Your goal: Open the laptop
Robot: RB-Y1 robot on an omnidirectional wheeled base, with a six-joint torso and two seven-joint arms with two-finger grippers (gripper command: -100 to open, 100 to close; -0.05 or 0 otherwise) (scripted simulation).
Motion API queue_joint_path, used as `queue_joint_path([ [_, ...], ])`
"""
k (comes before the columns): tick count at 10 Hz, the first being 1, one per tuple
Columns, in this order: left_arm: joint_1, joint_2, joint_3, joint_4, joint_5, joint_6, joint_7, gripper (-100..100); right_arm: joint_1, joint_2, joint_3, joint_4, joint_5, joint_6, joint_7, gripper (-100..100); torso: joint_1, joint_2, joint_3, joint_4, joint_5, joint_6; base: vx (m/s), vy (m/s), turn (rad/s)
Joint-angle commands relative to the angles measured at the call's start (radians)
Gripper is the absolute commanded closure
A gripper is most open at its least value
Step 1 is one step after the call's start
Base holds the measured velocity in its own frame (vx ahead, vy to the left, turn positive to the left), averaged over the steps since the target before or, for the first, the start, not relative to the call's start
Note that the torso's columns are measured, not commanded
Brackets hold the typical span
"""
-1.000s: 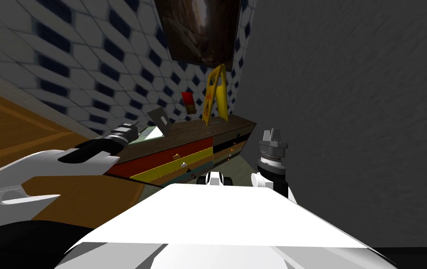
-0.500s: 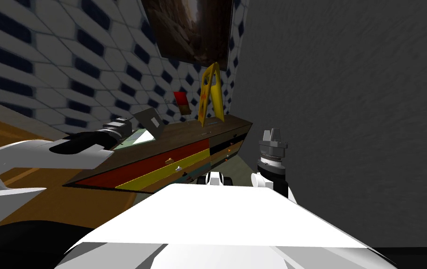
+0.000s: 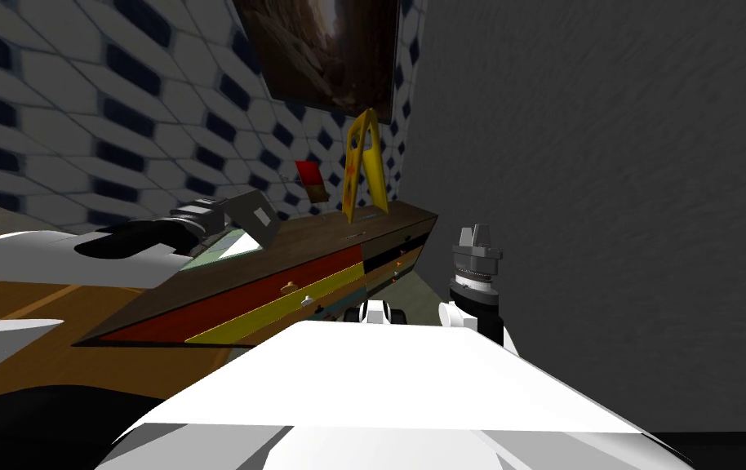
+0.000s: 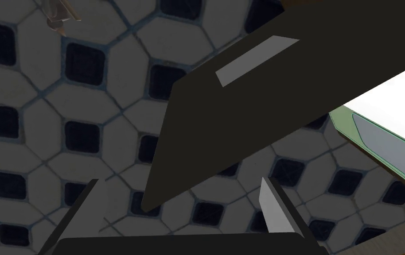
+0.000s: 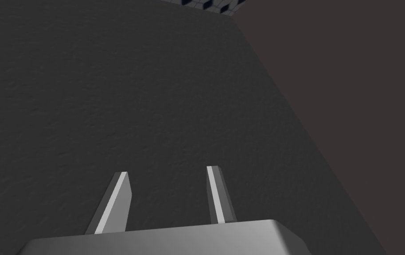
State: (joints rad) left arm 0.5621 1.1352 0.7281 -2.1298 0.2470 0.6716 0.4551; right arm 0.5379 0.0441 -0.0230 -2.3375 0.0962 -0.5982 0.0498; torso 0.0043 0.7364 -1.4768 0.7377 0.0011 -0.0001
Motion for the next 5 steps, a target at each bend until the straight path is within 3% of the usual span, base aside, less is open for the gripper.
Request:
queue_joint_path([
  [1,0.0,0.001,0.001,0.0,0.001,0.002,0.001,100,0.0,0.0,0.0,0.0,0.0,0.0,0.0,0,-0.002,0.001,0.0,0.0,0.0,0.0,0.009,0.008,-0.008],
  [2,-0.041,-0.033,0.005,0.027,0.037,-0.014,0.036,100,0.0,0.0,0.0,0.0,0.0,0.0,0.0,0,-0.004,0.003,0.002,-0.001,0.001,-0.001,-0.04,0.056,-0.024],
  [5,-0.092,-0.08,0.007,0.065,0.086,-0.034,0.082,100,0.0,0.0,0.0,0.0,0.0,0.0,0.0,0,0.007,0.006,0.004,0.001,0.006,-0.004,-0.092,0.081,-0.034],
])
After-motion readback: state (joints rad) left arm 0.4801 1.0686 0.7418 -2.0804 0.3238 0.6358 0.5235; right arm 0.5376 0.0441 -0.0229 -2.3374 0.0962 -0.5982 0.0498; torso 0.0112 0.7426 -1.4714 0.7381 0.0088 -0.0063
